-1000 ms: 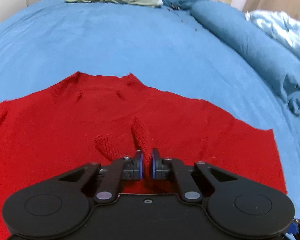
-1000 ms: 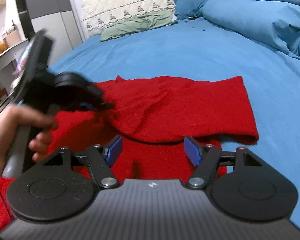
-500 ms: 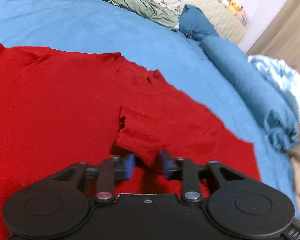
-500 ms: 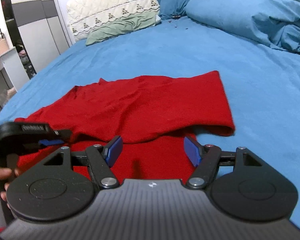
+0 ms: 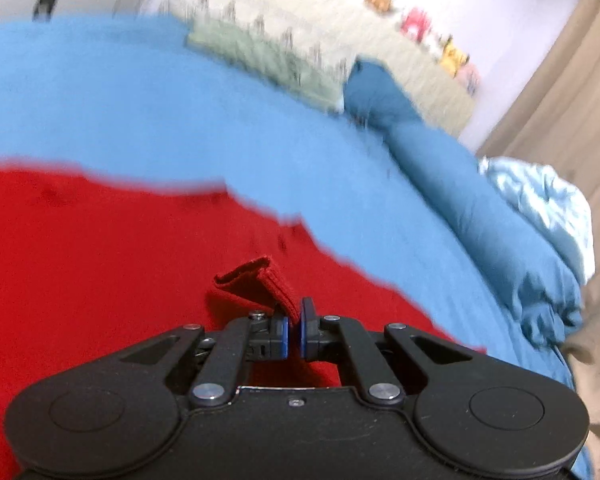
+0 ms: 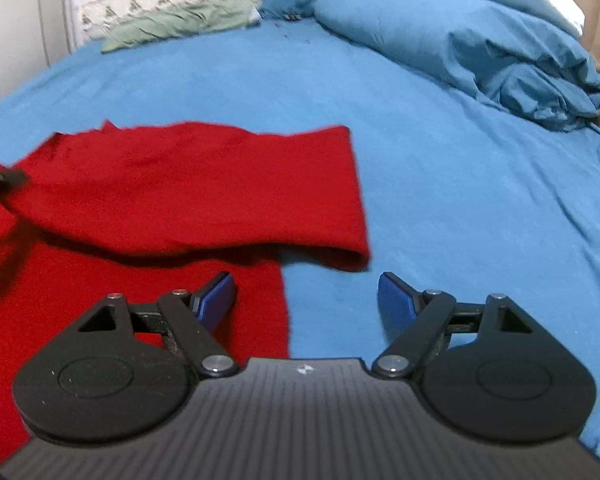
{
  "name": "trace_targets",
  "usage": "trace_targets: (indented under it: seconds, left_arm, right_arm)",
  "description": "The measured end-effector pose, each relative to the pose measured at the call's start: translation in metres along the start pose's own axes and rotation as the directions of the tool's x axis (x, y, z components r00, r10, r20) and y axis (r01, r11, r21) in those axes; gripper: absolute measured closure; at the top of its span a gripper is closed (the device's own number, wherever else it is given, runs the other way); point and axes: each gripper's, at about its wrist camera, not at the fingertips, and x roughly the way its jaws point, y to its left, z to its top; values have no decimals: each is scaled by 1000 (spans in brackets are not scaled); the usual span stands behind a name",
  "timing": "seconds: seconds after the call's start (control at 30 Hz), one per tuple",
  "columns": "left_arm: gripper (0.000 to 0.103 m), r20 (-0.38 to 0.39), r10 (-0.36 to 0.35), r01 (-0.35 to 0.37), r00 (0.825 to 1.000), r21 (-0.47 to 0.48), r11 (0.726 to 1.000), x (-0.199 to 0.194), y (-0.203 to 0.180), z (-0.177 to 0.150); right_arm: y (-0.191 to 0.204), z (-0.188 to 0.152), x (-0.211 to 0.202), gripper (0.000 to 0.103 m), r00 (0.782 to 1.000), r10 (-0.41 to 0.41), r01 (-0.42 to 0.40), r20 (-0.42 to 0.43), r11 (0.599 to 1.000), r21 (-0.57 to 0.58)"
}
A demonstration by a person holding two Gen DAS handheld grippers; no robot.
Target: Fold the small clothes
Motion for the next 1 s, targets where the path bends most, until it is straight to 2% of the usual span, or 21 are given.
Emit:
trace_targets:
  seconds: [0.07,0.17,0.27,0.33,0.43,0.57,0.6,0.7,0.83,0.93,1.0]
  left_arm:
    - [98,87,9,-12,996,29,1000,-23,7,16]
    - [98,195,65,-82,979,77,994,-56,22,32]
    - [98,230,124,-150,965,103,983,-73,45,35]
    - [98,217,170,-195,961,102,975,-75,63,29]
    - [98,194,192,-206,962,56,977,-75,85,17]
    - [98,168,203,-214,965,45,976,-72,94,6]
    - [98,161,202,-212,966,44,976,-71,95,3]
    - [98,144,201,-209,969,48,977,-72,97,1]
    - [95,52,244,-246,968,38,969,-74,105,-7]
    - [89,-21,295,-294,955,32,955,-75,112,-16]
    - [87,-34,286,-285,958,15,958,-84,118,-20]
  right_arm:
    - [0,5,5,8,1000,8,-8,5,1000,-4]
    - [6,16,13,8,1000,30,-30,4,999,-43]
    - [16,21,21,8,998,57,-58,-8,994,-91]
    - [25,22,25,8,999,50,-51,-9,990,-129]
    - [33,25,25,8,998,67,-68,-9,981,-180]
    - [41,26,27,10,999,40,-37,8,971,-237]
    - [39,27,27,12,999,29,-25,17,973,-228]
    - [24,27,27,26,999,26,-21,28,988,-156]
    - [3,21,30,28,999,46,-46,-1,997,-62]
    - [1,22,28,28,999,47,-47,-6,997,-58]
    - [1,25,27,28,999,46,-47,-13,997,-57]
